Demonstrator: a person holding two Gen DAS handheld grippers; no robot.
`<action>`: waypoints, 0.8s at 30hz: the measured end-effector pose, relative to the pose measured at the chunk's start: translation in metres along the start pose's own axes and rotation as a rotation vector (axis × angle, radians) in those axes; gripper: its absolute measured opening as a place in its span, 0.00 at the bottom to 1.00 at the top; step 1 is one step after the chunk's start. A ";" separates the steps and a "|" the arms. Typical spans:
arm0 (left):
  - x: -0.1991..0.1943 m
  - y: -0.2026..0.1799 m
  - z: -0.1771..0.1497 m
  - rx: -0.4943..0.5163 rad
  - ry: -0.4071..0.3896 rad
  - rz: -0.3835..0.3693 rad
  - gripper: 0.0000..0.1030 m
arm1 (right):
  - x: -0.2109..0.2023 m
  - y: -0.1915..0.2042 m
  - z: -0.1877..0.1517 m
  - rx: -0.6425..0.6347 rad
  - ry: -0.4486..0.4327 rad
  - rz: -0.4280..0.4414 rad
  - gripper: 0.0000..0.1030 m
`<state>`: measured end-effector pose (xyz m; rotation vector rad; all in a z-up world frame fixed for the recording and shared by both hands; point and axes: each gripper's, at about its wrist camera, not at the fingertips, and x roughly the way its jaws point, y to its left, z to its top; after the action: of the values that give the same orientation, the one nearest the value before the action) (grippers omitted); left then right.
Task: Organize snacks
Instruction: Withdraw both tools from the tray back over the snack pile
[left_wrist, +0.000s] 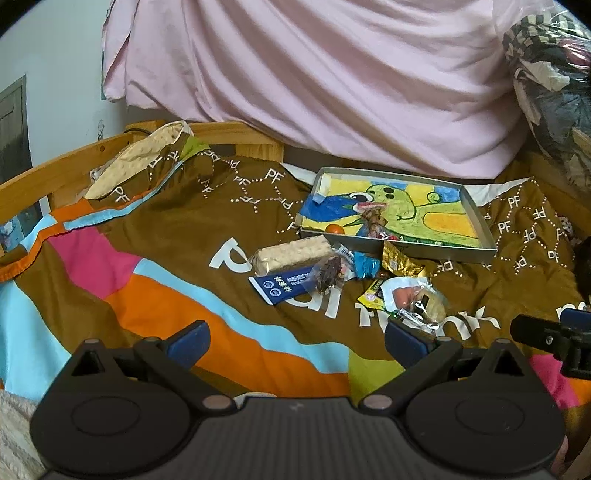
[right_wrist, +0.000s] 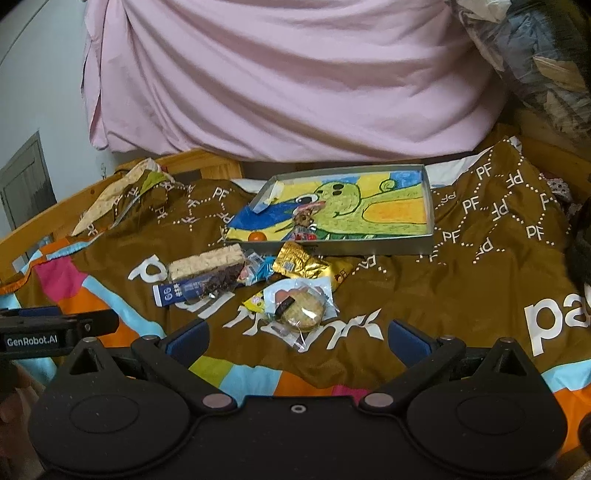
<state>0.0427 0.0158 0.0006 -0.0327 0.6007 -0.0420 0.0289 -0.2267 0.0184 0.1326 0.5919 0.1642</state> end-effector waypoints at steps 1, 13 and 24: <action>0.001 0.000 0.001 -0.001 0.007 0.000 1.00 | 0.001 0.000 0.001 -0.001 0.006 0.002 0.99; 0.038 0.005 0.026 0.009 0.161 -0.106 1.00 | 0.034 -0.009 0.024 -0.014 0.117 0.092 0.99; 0.116 0.001 0.053 0.088 0.209 -0.140 1.00 | 0.098 -0.018 0.033 -0.139 0.116 0.062 0.99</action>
<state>0.1684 0.0117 -0.0216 0.0157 0.8045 -0.2097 0.1297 -0.2283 -0.0104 0.0065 0.6902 0.2743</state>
